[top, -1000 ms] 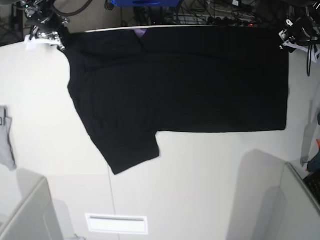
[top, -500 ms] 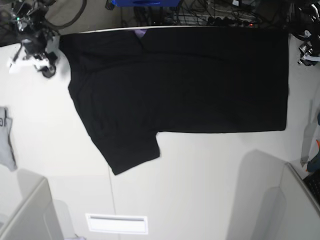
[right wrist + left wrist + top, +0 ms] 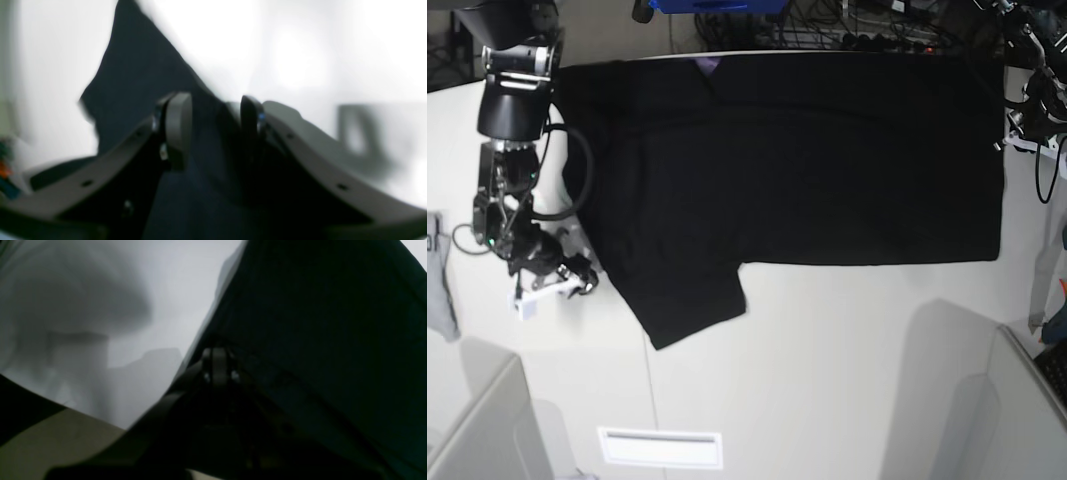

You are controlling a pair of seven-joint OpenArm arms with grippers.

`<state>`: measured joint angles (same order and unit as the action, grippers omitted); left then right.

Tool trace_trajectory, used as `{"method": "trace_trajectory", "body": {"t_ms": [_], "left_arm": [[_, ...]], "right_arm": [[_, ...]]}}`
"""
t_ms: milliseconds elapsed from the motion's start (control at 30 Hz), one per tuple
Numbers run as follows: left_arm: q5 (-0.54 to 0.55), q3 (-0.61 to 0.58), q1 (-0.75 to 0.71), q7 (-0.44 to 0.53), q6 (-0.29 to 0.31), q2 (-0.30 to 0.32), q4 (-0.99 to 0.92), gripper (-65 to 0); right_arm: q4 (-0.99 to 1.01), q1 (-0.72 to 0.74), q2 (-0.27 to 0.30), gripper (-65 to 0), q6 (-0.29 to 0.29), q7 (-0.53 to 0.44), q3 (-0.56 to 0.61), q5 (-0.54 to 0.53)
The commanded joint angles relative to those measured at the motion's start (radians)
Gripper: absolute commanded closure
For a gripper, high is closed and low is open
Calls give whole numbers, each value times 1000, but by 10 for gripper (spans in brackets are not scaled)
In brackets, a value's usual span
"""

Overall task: Fold the T-shirt properly
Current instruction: 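Grasp the shirt's hem corner with the right gripper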

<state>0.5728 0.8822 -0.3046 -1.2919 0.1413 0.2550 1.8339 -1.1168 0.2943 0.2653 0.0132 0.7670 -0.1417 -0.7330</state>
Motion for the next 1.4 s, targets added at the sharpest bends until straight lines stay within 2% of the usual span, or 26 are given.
{"method": "trace_trajectory", "body": {"t_ms": [0, 100, 400, 467, 667, 767, 833, 867, 900, 967, 1067, 1100, 1167, 1233, 1300, 1333, 1367], "left_arm": [[3, 7, 2, 16, 2, 30, 14, 0], [3, 7, 2, 16, 2, 34, 14, 0], [3, 7, 11, 16, 2, 51, 5, 0], [3, 7, 11, 16, 2, 51, -12, 0], [2, 7, 11, 18, 2, 53, -43, 0], [2, 7, 11, 18, 2, 56, -43, 0], [2, 4, 14, 18, 2, 74, -43, 0], [2, 1, 31, 18, 2, 80, -44, 0], [2, 2, 52, 18, 2, 86, -47, -21], [2, -1, 91, 16, 2, 111, -76, -138], [2, -2, 183, 13, 1, 139, -145, -331], [2, -2, 203, 11, 1, 149, -162, -375], [2, -2, 230, 11, 1, 158, -187, -405], [2, -2, 242, 11, 1, 160, -194, -397], [2, -2, 241, 11, 1, 160, -201, -388], [2, -2, 236, 15, 1, 160, -201, -388], [2, -2, 235, 15, 1, 160, -201, -388]], "right_arm": [[24, 55, 12, -242, 8, -14, 29, 13], [116, 125, 9, -243, 11, -19, 115, 68], [148, 181, 1, -243, 11, -28, 238, 69], [165, 196, -7, -243, 11, -56, 267, 71], [378, 265, -21, -240, 11, -162, 356, 71], [383, 265, -27, -234, 11, -175, 367, 71], [383, 263, -27, -195, 11, -175, 368, 71], [383, 263, -28, -144, 11, -174, 370, 71], [383, 263, -28, -80, 11, -172, 373, 71], [383, 263, -30, 0, 11, -172, 373, 71], [383, 263, -42, 0, 11, -166, 374, 71], [383, 263, -45, 0, 11, -166, 374, 71], [383, 263, -48, -69, 11, -171, 367, 69], [381, 263, -48, -195, 9, -174, 363, 66], [381, 263, -48, -293, 8, -174, 340, 66], [381, 263, -48, -320, 8, -174, 314, 66], [381, 263, -48, -320, 8, -175, 285, 69]]}}
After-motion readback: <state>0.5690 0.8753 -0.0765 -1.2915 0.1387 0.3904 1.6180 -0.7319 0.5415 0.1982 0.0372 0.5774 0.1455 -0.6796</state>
